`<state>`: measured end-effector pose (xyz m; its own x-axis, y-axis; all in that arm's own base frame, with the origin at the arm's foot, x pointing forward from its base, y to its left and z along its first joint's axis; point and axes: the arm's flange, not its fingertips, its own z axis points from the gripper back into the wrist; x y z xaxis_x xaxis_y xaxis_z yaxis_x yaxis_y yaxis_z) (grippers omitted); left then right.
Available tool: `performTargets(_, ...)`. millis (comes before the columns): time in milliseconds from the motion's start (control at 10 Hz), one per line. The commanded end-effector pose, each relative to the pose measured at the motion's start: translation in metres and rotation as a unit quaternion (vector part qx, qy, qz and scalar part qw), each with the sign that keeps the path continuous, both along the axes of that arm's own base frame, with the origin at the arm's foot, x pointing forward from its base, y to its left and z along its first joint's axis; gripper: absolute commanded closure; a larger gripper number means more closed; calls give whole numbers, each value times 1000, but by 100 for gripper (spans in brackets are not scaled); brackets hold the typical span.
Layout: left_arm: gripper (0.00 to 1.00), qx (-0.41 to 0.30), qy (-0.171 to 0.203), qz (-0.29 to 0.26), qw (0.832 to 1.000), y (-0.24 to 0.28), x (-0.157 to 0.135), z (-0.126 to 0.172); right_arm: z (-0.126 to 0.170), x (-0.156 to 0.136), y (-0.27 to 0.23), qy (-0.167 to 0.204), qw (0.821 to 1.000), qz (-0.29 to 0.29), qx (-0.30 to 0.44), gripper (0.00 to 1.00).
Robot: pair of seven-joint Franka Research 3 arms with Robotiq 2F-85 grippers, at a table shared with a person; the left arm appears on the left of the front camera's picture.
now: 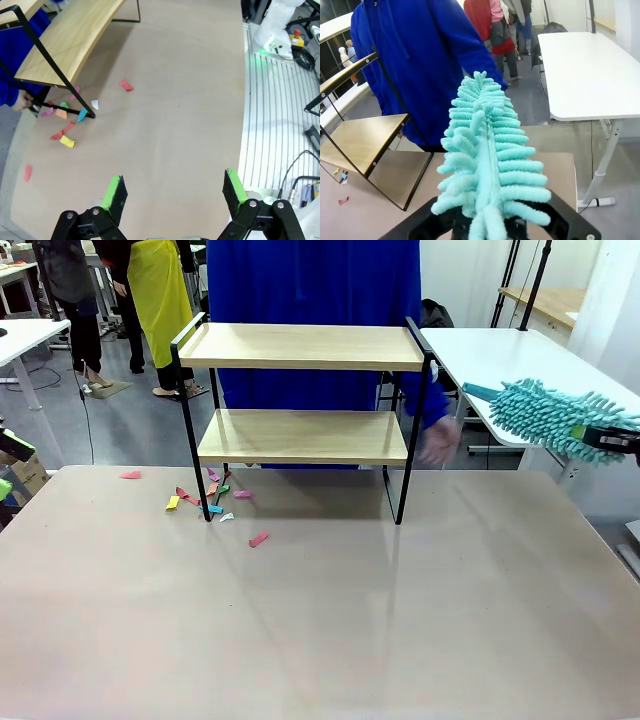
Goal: Clean the shelf.
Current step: Hand the Duster back to the human.
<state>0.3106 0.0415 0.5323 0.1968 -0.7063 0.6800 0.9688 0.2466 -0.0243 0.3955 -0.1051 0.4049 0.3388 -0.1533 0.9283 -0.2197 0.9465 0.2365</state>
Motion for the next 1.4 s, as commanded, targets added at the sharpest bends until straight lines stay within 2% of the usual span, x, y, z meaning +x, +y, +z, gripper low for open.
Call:
performTargets(0,0,-10,-6,-9,1000,1,1,0,5,0,0,1,1000,-2,-1,84)
performTargets(800,0,-10,-6,-9,1000,1,1,0,1,0,0,-1,1000,0,0,84)
performTargets(900,0,-10,-6,-9,1000,1,1,0,0,0,0,-8,1000,10,-9,24)
performTargets(1000,0,-10,-6,-9,1000,1,1,0,0,0,0,-9,1000,13,-4,25)
performTargets(1100,0,-10,-6,-9,1000,1,1,0,0,0,0,-9,1000,12,-2,0)
performTargets(1200,0,-10,-6,-9,1000,1,1,0,0,0,0,-9,1000,11,0,20)
performTargets(1300,0,-10,-6,-9,1000,1,1,0,0,0,0,-9,1000,10,3,0)
